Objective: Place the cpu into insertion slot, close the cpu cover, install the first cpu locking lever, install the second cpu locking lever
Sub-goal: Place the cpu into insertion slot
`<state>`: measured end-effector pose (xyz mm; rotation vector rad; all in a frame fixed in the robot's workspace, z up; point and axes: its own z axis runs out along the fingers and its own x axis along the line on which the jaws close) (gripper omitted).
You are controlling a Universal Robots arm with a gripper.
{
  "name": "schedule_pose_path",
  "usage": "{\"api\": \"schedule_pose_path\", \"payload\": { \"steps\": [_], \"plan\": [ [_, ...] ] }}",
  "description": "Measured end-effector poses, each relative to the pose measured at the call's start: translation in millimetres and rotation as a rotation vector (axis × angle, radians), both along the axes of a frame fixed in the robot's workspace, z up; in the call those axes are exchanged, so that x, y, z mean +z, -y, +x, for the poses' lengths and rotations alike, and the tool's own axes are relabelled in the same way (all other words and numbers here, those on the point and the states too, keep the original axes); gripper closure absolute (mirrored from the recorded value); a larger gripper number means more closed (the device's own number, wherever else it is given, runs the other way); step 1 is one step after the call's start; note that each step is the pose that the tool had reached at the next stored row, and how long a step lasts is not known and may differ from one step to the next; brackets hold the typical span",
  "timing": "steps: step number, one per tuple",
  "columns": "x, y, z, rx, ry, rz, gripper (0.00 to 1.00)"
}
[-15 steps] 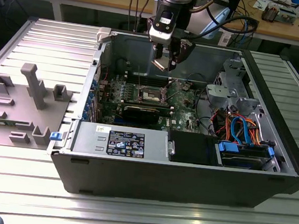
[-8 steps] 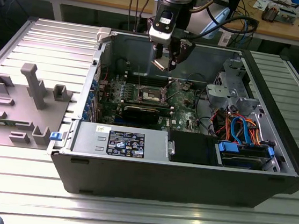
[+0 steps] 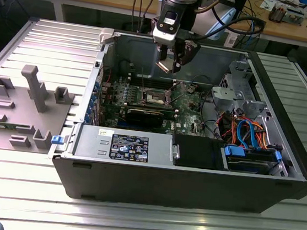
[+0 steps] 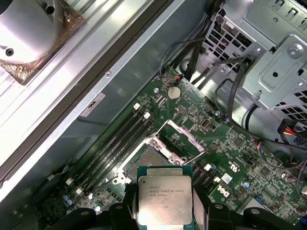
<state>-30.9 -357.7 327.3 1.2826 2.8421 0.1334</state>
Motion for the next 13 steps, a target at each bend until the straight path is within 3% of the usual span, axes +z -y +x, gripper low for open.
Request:
{"api": "schedule_pose_path", "payload": {
  "steps": [13],
  "plan": [
    [-0.1, 0.0, 0.0, -0.009, 0.0, -0.001, 0.46]
  ]
}}
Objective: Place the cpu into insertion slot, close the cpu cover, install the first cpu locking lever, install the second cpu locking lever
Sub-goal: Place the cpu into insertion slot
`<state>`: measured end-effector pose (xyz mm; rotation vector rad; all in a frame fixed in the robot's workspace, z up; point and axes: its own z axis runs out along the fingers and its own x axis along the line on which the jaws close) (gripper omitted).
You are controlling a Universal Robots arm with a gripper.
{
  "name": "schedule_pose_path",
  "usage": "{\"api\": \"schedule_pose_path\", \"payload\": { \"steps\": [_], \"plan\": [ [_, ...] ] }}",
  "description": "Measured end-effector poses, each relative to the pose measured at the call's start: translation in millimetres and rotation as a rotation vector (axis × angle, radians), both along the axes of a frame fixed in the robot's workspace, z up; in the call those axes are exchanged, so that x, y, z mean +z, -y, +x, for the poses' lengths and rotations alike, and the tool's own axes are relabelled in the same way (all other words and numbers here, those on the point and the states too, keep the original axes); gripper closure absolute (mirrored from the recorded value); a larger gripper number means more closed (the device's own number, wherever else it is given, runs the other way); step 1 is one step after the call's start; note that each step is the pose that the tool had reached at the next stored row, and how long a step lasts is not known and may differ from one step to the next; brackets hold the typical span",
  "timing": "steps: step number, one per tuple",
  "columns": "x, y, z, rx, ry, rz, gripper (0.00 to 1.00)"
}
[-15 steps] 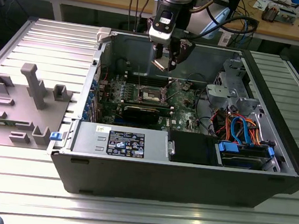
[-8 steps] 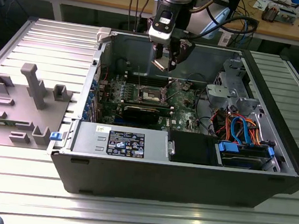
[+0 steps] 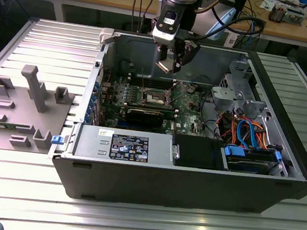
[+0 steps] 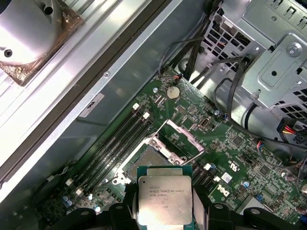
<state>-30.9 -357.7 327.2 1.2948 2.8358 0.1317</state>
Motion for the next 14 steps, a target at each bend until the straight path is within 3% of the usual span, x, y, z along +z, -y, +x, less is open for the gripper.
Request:
{"api": "schedule_pose_path", "payload": {
  "steps": [14],
  "plan": [
    [-0.2, 0.0, 0.0, -0.009, 0.0, -0.0015, 0.46]
  ]
}}
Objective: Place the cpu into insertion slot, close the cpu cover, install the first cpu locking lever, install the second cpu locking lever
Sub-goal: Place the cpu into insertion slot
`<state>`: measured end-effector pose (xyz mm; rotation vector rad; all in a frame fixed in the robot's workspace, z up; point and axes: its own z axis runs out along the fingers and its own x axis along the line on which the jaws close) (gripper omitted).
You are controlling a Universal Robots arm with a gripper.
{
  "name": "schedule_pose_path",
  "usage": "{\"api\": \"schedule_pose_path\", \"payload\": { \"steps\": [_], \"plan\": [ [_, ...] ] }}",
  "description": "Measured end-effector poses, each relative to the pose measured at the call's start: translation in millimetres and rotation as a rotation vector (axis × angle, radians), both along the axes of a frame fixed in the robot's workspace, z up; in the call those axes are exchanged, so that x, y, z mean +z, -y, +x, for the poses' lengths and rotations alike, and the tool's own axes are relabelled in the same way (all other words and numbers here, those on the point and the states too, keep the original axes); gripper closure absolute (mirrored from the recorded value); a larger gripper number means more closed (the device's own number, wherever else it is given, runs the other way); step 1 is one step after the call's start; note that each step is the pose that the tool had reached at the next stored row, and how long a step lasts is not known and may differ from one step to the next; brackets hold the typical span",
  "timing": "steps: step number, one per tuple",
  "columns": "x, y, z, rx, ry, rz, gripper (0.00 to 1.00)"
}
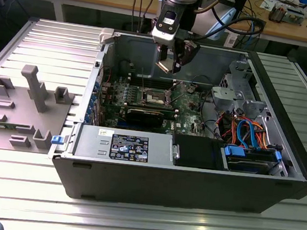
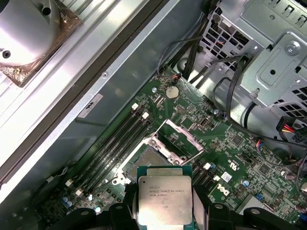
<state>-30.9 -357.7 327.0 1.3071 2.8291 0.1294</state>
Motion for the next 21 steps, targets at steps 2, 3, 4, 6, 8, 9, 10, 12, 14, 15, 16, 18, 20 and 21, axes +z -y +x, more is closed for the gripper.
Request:
{"api": "schedule_pose_path", "payload": {
  "steps": [2, 3, 4, 6, 8, 9, 10, 12, 14, 15, 16, 18, 20, 21],
  "plan": [
    [0.0, 0.0, 0.0, -0.001, 0.0, -0.0001, 0.46],
    [-0.1, 0.0, 0.0, -0.002, 0.0, -0.0002, 0.46],
    [0.0, 0.0, 0.0, -0.003, 0.0, -0.0004, 0.46],
    [0.0, 0.0, 0.0, -0.003, 0.0, -0.0006, 0.46],
    [-0.1, 0.0, 0.0, -0.004, 0.0, -0.0012, 0.46],
    [-0.1, 0.0, 0.0, -0.004, 0.0, -0.0017, 0.46],
    [-0.1, 0.0, 0.0, -0.004, 0.0, -0.0018, 0.46],
    [-0.1, 0.0, 0.0, -0.005, 0.0, -0.0022, 0.46],
    [-0.1, 0.0, 0.0, -0.005, 0.0, -0.0022, 0.46],
    [-0.1, 0.0, 0.0, -0.006, 0.0, -0.0022, 0.46],
    [-0.1, 0.0, 0.0, -0.006, 0.0, -0.0022, 0.46],
    [-0.1, 0.0, 0.0, -0.007, 0.0, -0.0023, 0.46],
    [-0.1, 0.0, 0.0, -0.008, 0.0, -0.0023, 0.46],
    [-0.1, 0.0, 0.0, -0.008, 0.0, -0.0022, 0.46]
  ]
}}
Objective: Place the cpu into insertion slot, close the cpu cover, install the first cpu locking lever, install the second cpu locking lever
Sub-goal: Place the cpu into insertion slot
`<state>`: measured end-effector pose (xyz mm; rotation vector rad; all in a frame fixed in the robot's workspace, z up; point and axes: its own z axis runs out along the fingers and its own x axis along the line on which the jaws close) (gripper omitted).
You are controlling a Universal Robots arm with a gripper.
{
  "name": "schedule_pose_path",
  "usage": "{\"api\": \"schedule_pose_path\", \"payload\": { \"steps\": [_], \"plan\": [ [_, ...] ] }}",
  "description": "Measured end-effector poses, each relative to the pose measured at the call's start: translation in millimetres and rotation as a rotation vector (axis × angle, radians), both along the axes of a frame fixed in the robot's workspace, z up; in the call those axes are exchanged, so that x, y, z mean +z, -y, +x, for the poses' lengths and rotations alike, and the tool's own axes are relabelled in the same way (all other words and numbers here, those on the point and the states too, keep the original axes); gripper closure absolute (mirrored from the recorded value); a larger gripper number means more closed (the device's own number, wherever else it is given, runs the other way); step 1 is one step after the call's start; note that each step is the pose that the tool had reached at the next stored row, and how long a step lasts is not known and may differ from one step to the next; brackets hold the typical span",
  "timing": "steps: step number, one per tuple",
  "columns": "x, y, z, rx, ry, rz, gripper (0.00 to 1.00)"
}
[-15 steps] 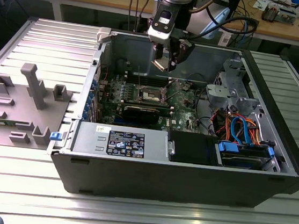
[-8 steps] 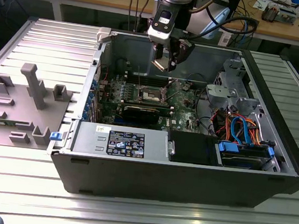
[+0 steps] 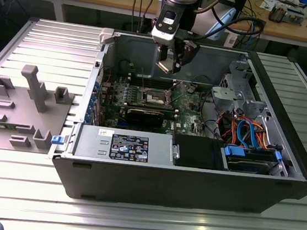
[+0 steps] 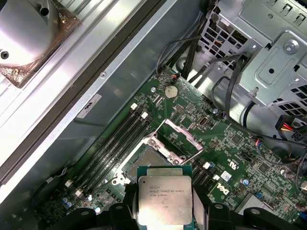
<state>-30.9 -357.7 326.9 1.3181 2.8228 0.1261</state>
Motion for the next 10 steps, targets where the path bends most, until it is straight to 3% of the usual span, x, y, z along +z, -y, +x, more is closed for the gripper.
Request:
{"api": "schedule_pose_path", "payload": {
  "steps": [10],
  "plan": [
    [-0.1, 0.0, 0.0, -0.021, 0.0, -0.0019, 0.46]
  ]
}}
